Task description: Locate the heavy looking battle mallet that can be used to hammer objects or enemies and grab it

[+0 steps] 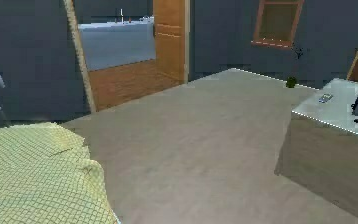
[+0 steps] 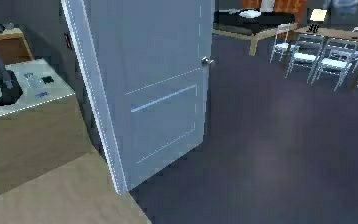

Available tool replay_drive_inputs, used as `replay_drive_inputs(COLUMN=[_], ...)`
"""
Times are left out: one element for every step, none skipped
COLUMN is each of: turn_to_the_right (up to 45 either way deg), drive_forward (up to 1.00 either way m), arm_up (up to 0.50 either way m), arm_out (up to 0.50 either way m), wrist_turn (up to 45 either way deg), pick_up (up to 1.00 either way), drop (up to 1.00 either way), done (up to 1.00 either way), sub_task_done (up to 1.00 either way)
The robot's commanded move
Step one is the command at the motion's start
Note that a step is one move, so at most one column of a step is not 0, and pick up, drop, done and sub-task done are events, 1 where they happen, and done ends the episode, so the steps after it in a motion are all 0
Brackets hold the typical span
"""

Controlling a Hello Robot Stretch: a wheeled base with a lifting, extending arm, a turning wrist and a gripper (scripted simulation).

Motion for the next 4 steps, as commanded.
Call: replay_drive_inputs(turn_to_the_right=[36.0,0.0,-45.0,-24.0], drive_forward=[0.00,0.75,0.00,0.00], arm_up=[0.00,0.00,0.00,0.00], arm_out=[0.00,0.00,0.00,0.00], wrist_turn=[0.0,0.0,0.0,0.0], pick_up=[0.00,0.00,0.00,0.00], drop=[0.00,0.00,0.00,0.00], done=[0.00,0.00,0.00,0.00], sub_task_done=[0.00,0.00,0.00,0.00])
